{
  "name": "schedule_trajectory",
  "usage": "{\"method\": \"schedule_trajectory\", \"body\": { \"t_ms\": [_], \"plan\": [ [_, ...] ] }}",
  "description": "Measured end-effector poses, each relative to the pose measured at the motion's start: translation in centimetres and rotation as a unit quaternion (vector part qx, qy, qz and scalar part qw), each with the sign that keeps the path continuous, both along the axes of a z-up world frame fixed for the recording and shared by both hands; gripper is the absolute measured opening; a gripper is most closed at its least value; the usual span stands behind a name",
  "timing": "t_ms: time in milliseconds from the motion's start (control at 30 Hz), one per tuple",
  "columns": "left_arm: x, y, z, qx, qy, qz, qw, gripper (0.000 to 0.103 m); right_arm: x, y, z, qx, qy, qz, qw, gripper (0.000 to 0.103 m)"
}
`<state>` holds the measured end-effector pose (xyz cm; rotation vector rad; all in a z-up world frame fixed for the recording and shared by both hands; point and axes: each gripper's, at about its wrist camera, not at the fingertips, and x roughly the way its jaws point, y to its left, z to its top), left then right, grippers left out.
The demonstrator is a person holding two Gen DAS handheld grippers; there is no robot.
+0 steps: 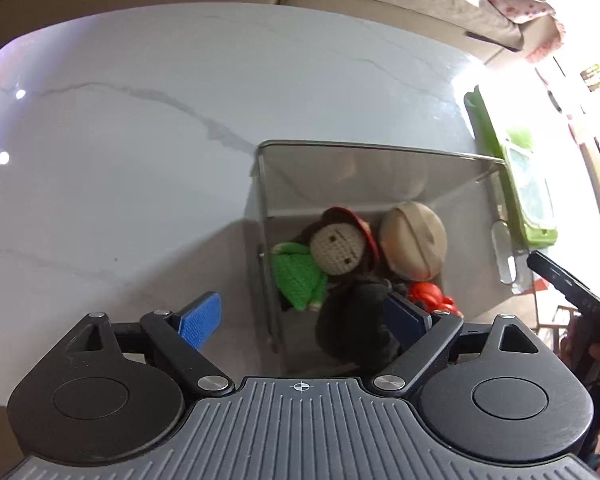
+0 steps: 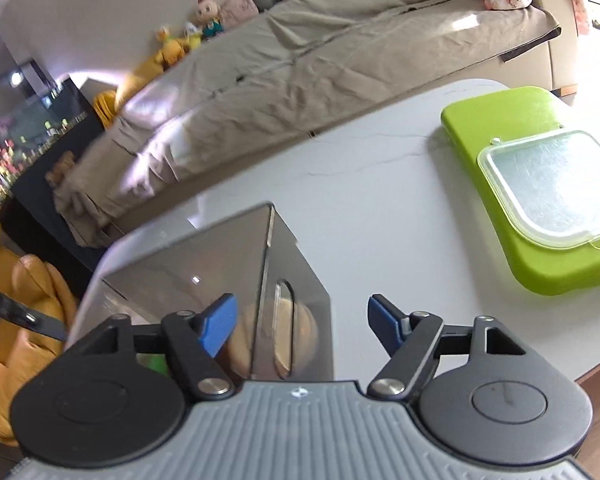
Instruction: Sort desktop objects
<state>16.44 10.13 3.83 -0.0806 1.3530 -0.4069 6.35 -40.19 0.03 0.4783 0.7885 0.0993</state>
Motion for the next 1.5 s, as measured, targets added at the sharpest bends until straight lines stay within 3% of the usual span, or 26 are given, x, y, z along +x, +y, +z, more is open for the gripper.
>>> {"method": "schedule_trajectory", "body": {
  "t_ms": [167, 267, 300, 333, 400, 500, 567, 667, 767, 800, 833, 900, 933, 967, 1033, 1133, 1200, 1267, 1400, 1500],
  "plan": [
    [0.6, 1.1, -3.5, -0.007, 0.032, 0.008, 0.9994, 0.089, 1.3, 2.0, -1.1, -0.004, 0.032, 0.021, 0.999, 0.067],
    [0.9, 0.7, -4.6, -0.012, 0.043, 0.0, 0.999, 0.08, 1.6, 3.1, -1.4, -0.026, 0.042, 0.031, 0.998, 0.052],
    [1.2, 0.3, -5.3, -0.016, 0.043, -0.002, 0.999, 0.072, 1.7, 3.4, -1.4, -0.033, 0.043, 0.036, 0.998, 0.039],
    [1.3, 0.1, -5.4, -0.021, 0.042, -0.003, 0.9989, 0.068, 1.8, 3.6, -1.5, -0.04, 0.042, 0.044, 0.997, 0.031],
    [2.4, -0.2, -5.6, -0.035, 0.036, -0.003, 0.9988, 0.053, 1.9, 4.2, -1.3, -0.051, 0.038, 0.055, 0.996, 0.021],
    [3.5, -0.4, -5.0, -0.029, 0.011, 0.005, 0.9995, 0.048, 2.3, 5.4, -0.7, -0.079, 0.03, 0.062, 0.995, 0.012],
    [4.1, -0.5, -4.5, -0.029, 0.001, 0.008, 0.9995, 0.044, 3.0, 6.0, -0.5, -0.102, 0.027, 0.056, 0.993, 0.012],
    [4.9, -0.7, -4.1, -0.026, 0.001, 0.011, 0.9996, 0.049, 4.2, 5.9, -0.5, -0.096, 0.025, 0.048, 0.994, 0.011],
    [4.8, -2.1, -2.3, 0.032, -0.026, 0.002, 0.9991, 0.055, 4.3, 5.4, -0.7, -0.084, 0.013, 0.048, 0.995, 0.012],
    [4.4, -2.8, -1.1, 0.058, -0.055, -0.002, 0.9968, 0.062, 4.0, 5.0, -0.8, -0.076, 0.006, 0.047, 0.996, 0.014],
    [4.0, -3.6, 0.2, 0.083, -0.085, -0.007, 0.9929, 0.067, 3.5, 4.4, -0.7, -0.065, -0.003, 0.037, 0.997, 0.019],
    [2.7, -6.4, 3.8, 0.113, -0.158, -0.012, 0.9808, 0.08, 1.9, 2.6, -0.6, -0.037, -0.032, -0.002, 0.999, 0.053],
    [2.1, -7.9, 5.6, 0.117, -0.189, -0.014, 0.975, 0.08, 0.7, 1.3, -0.6, -0.015, -0.049, -0.027, 0.998, 0.062],
    [1.6, -9.7, 7.1, 0.097, -0.208, -0.027, 0.9729, 0.083, -0.5, -0.1, -0.6, 0.009, -0.068, -0.051, 0.996, 0.071],
    [0.9, -14.0, 9.4, 0.018, -0.219, -0.064, 0.9736, 0.09, -2.6, -3.0, -1.0, 0.045, -0.078, -0.09, 0.992, 0.07],
    [0.7, -21.7, 11.0, -0.138, -0.177, -0.126, 0.9663, 0.095, -6.1, -7.3, -2.4, 0.092, -0.078, -0.144, 0.982, 0.07],
    [1.4, -27.8, 8.6, -0.182, -0.109, -0.154, 0.9651, 0.097, -8.6, -10.6, -3.6, 0.124, -0.081, -0.194, 0.97, 0.071],
    [2.0, -33.8, 6.1, -0.223, -0.039, -0.18, 0.9573, 0.097, -11.4, -13.6, -5.1, 0.155, -0.085, -0.246, 0.953, 0.071],
    [3.7, -41.6, -2.6, -0.211, 0.057, -0.138, 0.9661, 0.097, -16.9, -18.1, -8.4, 0.221, -0.096, -0.322, 0.916, 0.071],
    [4.8, -43.1, -8.1, -0.246, 0.123, -0.055, 0.9598, 0.097, -20.1, -20.3, -10.7, 0.261, -0.109, -0.348, 0.894, 0.071]
  ]
}}
